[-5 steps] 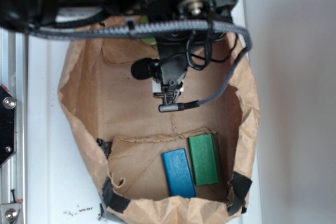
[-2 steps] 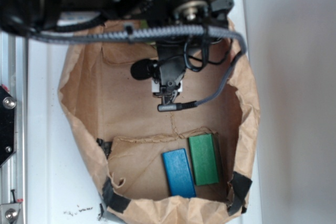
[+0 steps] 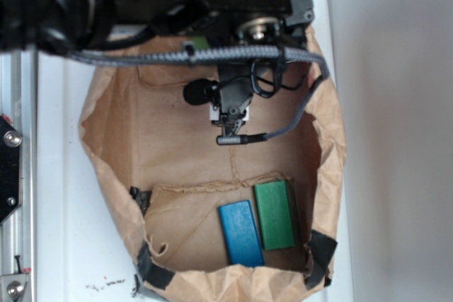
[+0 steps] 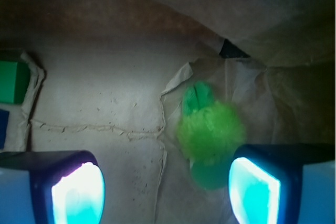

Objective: Grab the green animal.

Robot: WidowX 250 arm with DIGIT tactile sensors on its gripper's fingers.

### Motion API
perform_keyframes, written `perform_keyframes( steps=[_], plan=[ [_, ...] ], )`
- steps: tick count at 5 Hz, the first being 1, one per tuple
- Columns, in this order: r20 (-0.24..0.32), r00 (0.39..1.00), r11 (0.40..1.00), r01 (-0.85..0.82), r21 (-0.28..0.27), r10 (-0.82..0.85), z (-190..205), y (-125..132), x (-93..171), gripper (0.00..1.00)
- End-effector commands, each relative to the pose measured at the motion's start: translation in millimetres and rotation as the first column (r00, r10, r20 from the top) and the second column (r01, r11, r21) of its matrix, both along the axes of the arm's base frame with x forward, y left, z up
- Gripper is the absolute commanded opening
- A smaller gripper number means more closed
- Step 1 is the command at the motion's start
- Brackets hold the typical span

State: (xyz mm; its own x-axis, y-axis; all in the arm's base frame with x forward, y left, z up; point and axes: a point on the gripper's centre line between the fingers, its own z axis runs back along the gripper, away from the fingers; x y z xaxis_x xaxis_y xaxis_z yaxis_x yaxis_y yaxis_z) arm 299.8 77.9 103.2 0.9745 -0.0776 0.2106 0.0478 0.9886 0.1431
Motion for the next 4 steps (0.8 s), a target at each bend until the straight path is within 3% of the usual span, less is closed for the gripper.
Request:
perform_keyframes(
  steps=[1, 4],
  plan=[
    [0.052, 0.999, 0.998, 0.013, 0.061, -0.016, -8.2, 10.9, 7.7, 1.00],
    [0.043, 0.999, 0.991, 0.021, 0.133, -0.027, -25.3, 16.4, 10.7, 1.00]
  ],
)
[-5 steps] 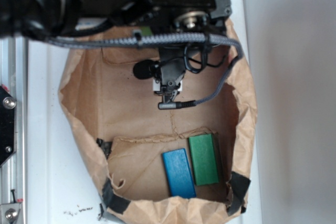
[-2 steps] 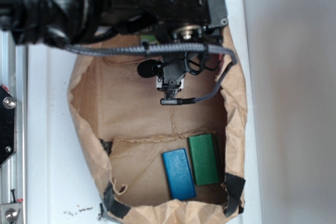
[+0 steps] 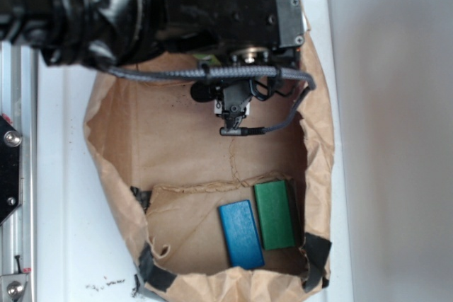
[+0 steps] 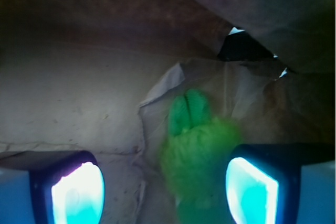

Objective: Grab the green animal.

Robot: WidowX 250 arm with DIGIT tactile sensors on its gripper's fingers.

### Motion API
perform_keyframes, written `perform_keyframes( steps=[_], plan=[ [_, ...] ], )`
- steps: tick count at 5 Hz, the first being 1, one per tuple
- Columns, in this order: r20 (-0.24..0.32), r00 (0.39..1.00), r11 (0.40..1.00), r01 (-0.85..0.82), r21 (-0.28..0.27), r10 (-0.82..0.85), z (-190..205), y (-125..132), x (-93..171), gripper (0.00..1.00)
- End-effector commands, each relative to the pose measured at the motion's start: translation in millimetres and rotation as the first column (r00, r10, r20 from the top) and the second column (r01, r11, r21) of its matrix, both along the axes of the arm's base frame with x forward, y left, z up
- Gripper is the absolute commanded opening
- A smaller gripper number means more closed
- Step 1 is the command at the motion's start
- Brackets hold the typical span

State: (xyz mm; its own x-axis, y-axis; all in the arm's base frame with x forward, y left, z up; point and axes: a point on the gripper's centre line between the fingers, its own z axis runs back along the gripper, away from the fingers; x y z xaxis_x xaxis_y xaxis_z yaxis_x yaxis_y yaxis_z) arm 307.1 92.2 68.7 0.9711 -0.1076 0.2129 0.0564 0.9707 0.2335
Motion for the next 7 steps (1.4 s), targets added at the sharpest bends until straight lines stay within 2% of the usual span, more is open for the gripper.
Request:
perform_keyframes(
  steps=[1, 3, 5, 7],
  plan=[
    [0.023, 1.000, 0.997, 0.011, 0.082, -0.012, 3.8, 4.4, 4.3, 1.00],
    [0.105, 0.994, 0.988, -0.022, 0.152, 0.005, -3.6, 8.6, 4.1, 1.00],
    [0.085, 0.996, 0.984, -0.023, 0.177, 0.008, -13.4, 9.8, 9.9, 1.00],
    [0.102, 0.995, 0.975, -0.045, 0.218, 0.023, -26.7, 10.3, 20.0, 1.00]
  ],
)
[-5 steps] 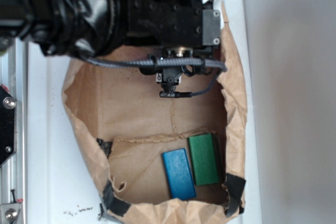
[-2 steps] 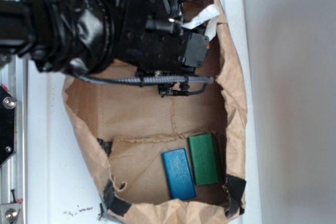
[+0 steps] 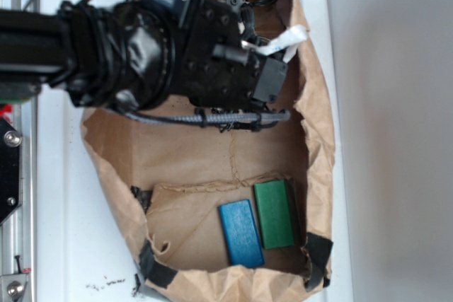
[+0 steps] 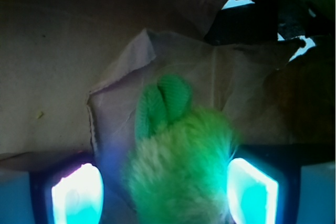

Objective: Grab the green animal.

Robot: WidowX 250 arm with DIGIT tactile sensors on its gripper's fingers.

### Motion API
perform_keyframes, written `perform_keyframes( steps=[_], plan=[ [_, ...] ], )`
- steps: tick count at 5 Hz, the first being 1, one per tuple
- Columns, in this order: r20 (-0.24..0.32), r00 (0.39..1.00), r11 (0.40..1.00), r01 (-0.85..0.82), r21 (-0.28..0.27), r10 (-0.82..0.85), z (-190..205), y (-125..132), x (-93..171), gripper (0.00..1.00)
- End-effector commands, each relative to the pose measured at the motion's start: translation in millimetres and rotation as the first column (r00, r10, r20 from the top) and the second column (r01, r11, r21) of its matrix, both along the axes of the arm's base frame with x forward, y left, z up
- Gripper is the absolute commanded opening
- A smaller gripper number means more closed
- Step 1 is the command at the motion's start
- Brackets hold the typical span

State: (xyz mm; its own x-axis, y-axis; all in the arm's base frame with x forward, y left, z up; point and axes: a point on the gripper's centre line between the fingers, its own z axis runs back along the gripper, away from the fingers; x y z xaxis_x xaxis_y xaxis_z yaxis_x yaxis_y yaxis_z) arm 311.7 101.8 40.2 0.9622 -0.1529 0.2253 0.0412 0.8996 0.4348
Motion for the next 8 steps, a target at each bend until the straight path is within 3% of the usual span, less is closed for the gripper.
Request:
perform_keyframes(
  steps=[1, 2, 3, 8],
  plan=[
    [0.069, 0.997, 1.000, -0.027, 0.016, 0.026, -1.7, -0.8, 17.6, 1.00],
    [0.071, 0.997, 0.999, -0.030, 0.012, 0.029, -1.4, -0.9, 18.7, 1.00],
    [0.079, 0.996, 1.000, -0.030, 0.001, 0.030, -1.6, -0.1, 18.7, 0.00],
    [0.078, 0.996, 0.999, -0.035, -0.033, 0.037, 8.8, 1.7, 17.7, 0.00]
  ],
)
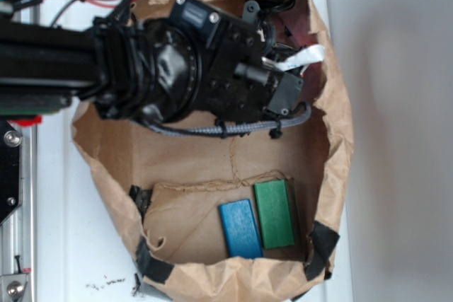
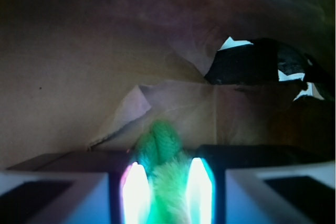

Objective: Grab the green animal.

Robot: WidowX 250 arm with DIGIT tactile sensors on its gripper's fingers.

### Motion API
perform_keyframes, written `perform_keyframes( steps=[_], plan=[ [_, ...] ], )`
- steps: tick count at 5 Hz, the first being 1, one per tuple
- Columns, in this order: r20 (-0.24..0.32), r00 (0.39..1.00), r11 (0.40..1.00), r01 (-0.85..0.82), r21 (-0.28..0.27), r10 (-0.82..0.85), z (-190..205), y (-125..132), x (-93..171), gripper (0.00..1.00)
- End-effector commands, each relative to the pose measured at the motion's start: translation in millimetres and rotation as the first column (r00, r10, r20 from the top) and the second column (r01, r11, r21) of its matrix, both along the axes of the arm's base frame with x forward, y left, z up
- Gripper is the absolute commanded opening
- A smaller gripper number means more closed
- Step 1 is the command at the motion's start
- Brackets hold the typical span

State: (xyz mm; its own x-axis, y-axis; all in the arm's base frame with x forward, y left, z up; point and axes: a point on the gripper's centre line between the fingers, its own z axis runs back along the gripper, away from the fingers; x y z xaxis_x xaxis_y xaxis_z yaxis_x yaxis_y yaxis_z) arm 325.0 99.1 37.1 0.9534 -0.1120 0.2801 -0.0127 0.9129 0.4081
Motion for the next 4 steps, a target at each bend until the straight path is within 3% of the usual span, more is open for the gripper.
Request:
perform_keyframes(
  steps=[1, 2, 3, 4],
  plan=[
    [0.007, 1.000, 1.000, 0.000, -0.026, 0.001, 21.2, 4.5, 0.3, 0.00],
    [-0.045, 0.998, 0.994, -0.058, -0.094, 0.054, 53.6, 3.1, -2.2, 0.00],
    [-0.120, 0.990, 0.973, -0.097, -0.209, 0.073, 100.8, -0.3, -5.2, 0.00],
    [-0.151, 0.986, 0.947, -0.111, -0.303, 0.067, 141.4, -2.2, -5.7, 0.00]
  ],
)
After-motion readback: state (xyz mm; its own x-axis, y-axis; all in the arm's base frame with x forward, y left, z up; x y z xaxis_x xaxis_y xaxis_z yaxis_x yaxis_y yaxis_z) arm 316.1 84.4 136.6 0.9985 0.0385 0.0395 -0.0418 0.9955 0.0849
